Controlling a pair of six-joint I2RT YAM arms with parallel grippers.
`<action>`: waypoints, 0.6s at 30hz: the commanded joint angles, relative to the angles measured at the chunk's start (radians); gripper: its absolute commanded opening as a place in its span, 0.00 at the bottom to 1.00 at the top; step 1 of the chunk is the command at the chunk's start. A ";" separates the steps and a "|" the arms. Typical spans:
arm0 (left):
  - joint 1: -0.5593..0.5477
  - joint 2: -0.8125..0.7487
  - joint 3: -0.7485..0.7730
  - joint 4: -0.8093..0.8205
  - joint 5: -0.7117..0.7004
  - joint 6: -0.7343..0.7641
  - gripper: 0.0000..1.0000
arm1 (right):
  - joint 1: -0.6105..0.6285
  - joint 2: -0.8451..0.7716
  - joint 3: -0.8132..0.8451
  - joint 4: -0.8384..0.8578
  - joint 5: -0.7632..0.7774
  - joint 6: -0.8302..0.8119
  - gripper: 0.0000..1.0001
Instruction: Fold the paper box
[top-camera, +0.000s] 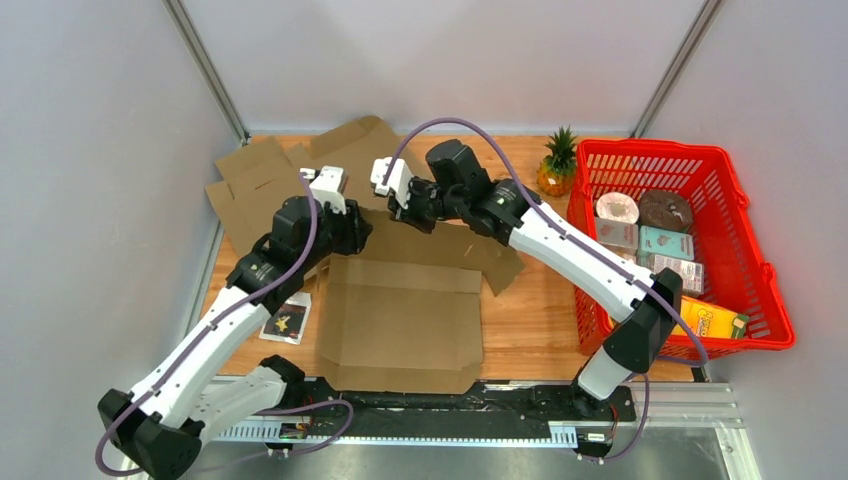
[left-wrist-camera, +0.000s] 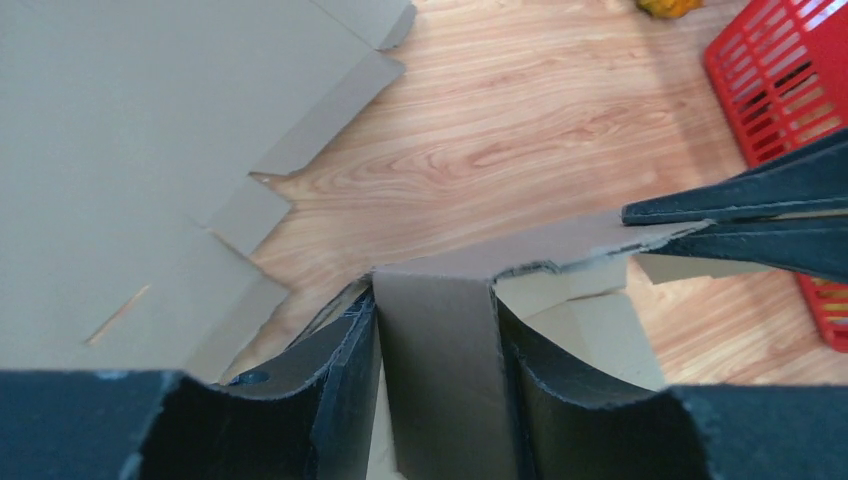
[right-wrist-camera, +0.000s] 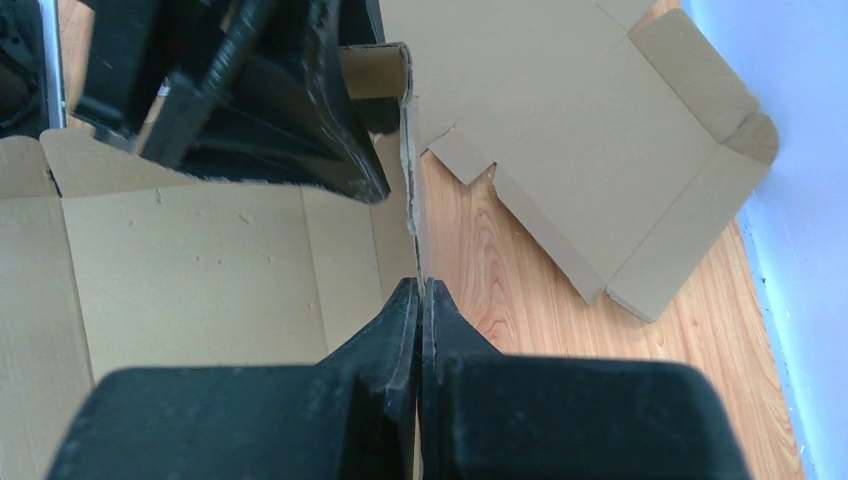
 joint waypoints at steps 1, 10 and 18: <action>0.001 0.071 0.014 0.183 0.078 -0.086 0.47 | -0.019 -0.031 0.006 0.043 -0.029 0.044 0.00; 0.001 0.077 -0.026 0.204 0.164 -0.110 0.56 | -0.105 -0.007 -0.024 0.019 -0.046 0.050 0.00; 0.001 -0.131 -0.083 -0.052 -0.060 -0.103 0.61 | -0.150 0.006 -0.040 -0.050 -0.078 -0.003 0.00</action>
